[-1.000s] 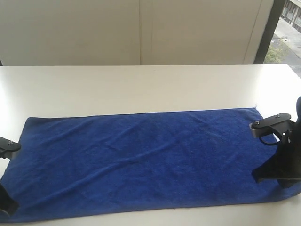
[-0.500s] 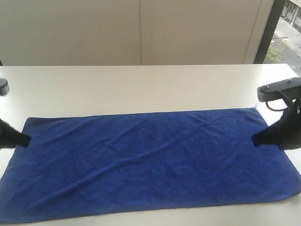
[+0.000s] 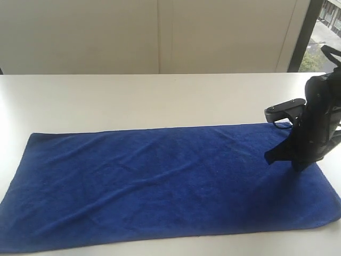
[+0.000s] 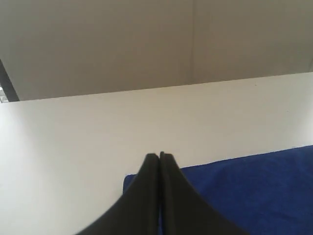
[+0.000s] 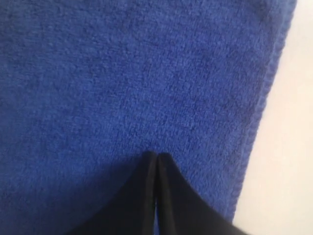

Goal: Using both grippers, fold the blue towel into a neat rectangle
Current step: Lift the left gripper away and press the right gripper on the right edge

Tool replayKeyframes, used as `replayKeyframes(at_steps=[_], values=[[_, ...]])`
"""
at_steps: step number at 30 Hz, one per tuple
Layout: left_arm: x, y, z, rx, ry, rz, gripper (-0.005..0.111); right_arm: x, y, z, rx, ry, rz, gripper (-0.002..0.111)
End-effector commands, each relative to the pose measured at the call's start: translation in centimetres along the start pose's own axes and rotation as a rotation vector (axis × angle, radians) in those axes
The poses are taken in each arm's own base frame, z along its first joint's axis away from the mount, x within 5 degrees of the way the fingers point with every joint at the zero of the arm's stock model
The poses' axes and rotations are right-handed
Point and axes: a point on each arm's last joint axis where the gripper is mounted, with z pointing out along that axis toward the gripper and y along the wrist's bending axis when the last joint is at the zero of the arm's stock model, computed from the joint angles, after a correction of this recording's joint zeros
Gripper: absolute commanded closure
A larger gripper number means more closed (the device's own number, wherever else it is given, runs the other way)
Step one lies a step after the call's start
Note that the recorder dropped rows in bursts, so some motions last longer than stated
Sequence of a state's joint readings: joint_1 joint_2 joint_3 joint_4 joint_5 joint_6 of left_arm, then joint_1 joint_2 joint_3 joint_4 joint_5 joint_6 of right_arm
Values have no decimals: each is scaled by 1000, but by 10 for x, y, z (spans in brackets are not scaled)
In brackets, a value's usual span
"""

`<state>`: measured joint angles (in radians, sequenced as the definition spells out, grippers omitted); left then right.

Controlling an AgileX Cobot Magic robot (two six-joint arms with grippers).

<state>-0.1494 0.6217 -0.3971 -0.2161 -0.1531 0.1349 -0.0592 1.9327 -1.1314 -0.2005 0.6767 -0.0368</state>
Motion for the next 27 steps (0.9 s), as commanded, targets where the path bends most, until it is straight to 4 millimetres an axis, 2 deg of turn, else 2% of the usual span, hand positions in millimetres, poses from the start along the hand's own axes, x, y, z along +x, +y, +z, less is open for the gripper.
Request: replayKeyframes(at_steps=[1, 7, 9, 14, 27], values=[[39, 2, -5, -25, 15, -71, 107, 0, -6, 0, 19, 5, -21, 108], [81, 4, -7, -47, 118, -120, 107, 2, -10, 6, 39, 26, -21, 108], [88, 4, -8, -49, 138, -121, 107, 5, -15, 12, 41, 53, -3, 108], [90, 4, -8, -49, 147, -121, 107, 9, -23, 17, 45, 76, 13, 108], [90, 4, -8, -50, 145, -121, 107, 25, -59, 21, 80, 144, 80, 108]])
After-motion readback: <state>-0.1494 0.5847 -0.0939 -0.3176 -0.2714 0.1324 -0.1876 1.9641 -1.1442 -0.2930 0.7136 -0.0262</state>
